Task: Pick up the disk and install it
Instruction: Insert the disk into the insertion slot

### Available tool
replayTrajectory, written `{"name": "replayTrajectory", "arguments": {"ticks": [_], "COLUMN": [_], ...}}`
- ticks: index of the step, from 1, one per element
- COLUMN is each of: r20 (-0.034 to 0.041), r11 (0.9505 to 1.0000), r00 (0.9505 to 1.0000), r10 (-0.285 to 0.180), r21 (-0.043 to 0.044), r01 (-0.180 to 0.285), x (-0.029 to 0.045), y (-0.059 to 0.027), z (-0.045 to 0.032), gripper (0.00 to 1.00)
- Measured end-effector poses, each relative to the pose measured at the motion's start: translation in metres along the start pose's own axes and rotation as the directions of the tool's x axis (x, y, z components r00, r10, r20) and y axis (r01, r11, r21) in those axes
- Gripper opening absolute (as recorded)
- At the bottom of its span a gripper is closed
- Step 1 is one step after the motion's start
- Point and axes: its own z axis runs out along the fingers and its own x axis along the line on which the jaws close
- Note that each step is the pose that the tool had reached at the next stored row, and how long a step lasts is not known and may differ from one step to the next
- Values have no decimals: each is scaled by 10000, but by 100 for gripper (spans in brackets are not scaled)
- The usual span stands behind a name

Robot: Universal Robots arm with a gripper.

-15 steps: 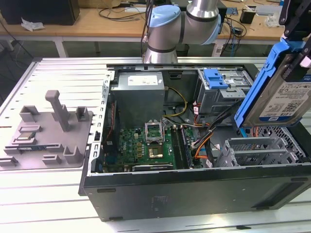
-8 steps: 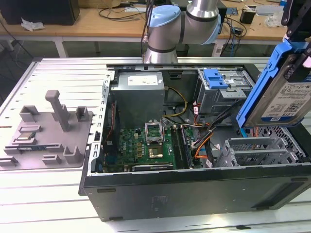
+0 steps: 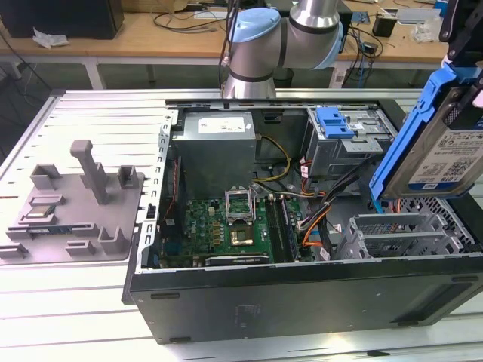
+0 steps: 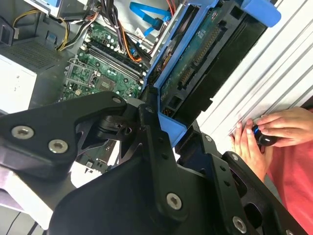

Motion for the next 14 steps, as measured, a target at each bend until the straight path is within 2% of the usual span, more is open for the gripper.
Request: {"name": "replayTrajectory", "arguments": {"ticks": [14], "r20": [1], "r11": [10000], "r00": [10000], "r10": [25], "r21": [2], "r01": [-25], "x": [9], "y": [-15], "z": [72], "gripper": [37]}}
